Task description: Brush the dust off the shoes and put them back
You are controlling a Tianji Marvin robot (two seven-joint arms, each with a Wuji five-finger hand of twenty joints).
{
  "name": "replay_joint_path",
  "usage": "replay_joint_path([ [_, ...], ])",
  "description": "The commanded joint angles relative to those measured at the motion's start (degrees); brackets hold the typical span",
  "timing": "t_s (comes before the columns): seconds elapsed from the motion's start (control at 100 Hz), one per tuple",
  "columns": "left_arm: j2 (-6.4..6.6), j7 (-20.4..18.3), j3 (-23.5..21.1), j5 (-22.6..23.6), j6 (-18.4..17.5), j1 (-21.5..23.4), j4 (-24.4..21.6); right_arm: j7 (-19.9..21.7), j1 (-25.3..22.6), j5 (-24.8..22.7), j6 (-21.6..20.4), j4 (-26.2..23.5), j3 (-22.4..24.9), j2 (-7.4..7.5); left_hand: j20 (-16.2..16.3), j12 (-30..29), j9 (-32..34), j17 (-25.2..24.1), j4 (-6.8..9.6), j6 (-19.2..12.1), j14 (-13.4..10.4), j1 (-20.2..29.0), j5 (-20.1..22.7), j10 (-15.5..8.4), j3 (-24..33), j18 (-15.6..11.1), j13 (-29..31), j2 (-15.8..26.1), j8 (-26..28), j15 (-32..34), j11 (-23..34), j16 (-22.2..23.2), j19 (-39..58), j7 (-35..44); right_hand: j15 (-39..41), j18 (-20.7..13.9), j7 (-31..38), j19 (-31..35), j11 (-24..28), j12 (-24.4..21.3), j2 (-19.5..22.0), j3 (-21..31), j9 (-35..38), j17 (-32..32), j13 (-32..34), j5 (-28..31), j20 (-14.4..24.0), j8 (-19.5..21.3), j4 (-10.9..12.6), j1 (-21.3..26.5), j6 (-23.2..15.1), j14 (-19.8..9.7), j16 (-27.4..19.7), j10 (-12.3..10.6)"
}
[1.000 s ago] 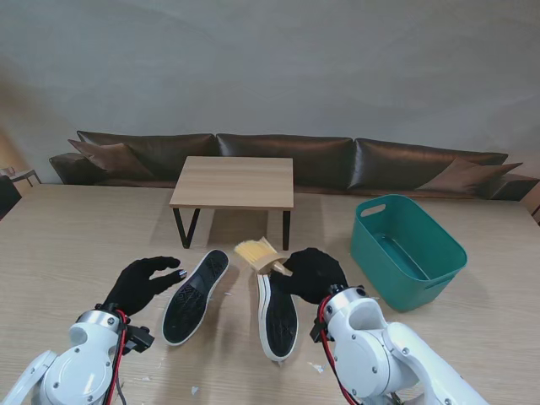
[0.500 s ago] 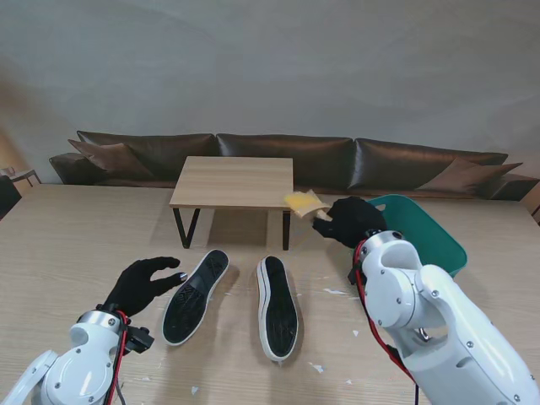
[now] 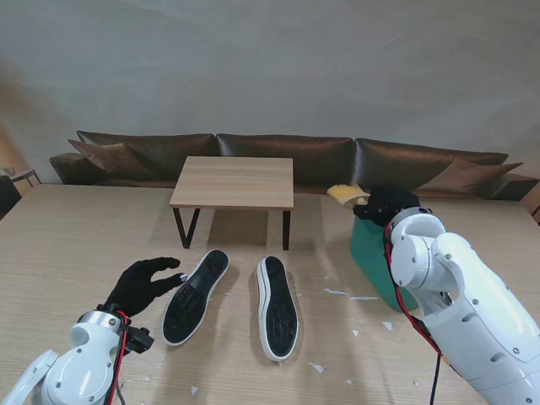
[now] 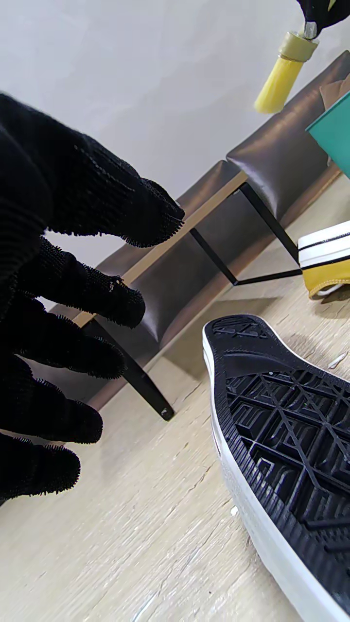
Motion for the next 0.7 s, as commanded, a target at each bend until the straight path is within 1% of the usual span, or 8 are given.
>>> replay_joint_path([
  [0.0,-0.15,-0.95,0.14,-0.23,0.34,0.20,0.09,1.16,1.01,-0.87,-0.21,1.91,0.38,0.59,-0.45,-0.34,-1.92,-0.93,0.96,-1.48,-1.16,-1.70,-1.01,-1.08,1.56,-2.20,-2.17,-1.13,-0.16,-1.12,-0.53,-0.38,-1.75,-0.48,2.85,-2.18,3.53,7.98,5.69,0.94,3.75,3.03,3.31,29.39,-2.89,7.11,0.73,0.30,0.76,2.51,5.78,-6.69,-0.63,2.73],
  [0.23,-0.20,-0.94,0.23,-0.59,1.02,0.44,-0.17,2.75,3.48,-3.03,-0.84,6.68,0.43,1.06,-0.38,-0.36,-1.77,-1.09,0.88,-1.43,-1.03,-1.89,-0.93,-0.95,1.79,-2.11,-2.11,-0.87,-0.17,-1.19,-0.51,-0.39,-1.73,-0.49,2.83,-2.42,3.44,7.90,5.43,0.93,3.84,2.97,3.30,29.40,-2.87,7.07,0.64,0.32,0.82,2.37,5.41,-7.04,-0.70,2.45],
  [0.37,-0.20,-0.98,0.13,-0.67,1.13,0.51,-0.30,3.16,3.19,-3.35,-1.38,7.25,1.77,1.22,-0.34,-0.36,-1.76,-1.04,0.86,-1.30,-1.08,-1.94,-0.99,-0.92,1.79,-2.19,-2.15,-0.70,-0.19,-1.25,-0.51,-0.40,-1.68,-0.54,2.87,-2.53,3.42,7.94,5.43,1.00,3.83,2.91,3.31,29.41,-2.89,7.08,0.60,0.36,0.83,2.40,5.41,-6.93,-0.69,2.60],
  [0.62,-0.18,-1.18,0.28,-0.97,0.91,0.09,0.20,6.00,2.38,-4.25,-3.38,7.78,3.74,1.78,-0.32,-0.38,-1.86,-1.18,0.85,-1.29,-1.10,-1.96,-1.13,-1.02,1.70,-2.21,-2.20,-0.68,-0.24,-1.30,-0.53,-0.39,-1.72,-0.63,2.85,-2.72,3.45,8.03,5.44,1.06,4.02,2.84,3.30,29.43,-2.87,7.07,0.51,0.41,0.87,2.20,5.15,-7.24,-0.68,2.33],
  [0.69,-0.15,-1.32,0.32,-1.05,1.02,0.03,0.23,6.04,2.21,-4.02,-3.32,8.16,4.03,1.81,-0.31,-0.38,-1.86,-1.18,0.85,-1.33,-1.04,-1.95,-1.03,-0.96,1.70,-2.16,-2.29,-0.61,-0.23,-1.35,-0.53,-0.40,-1.72,-0.59,2.87,-2.72,3.42,8.04,5.44,1.06,3.85,2.96,3.32,29.42,-2.88,7.09,0.49,0.40,0.93,2.32,5.30,-7.15,-0.68,2.40],
])
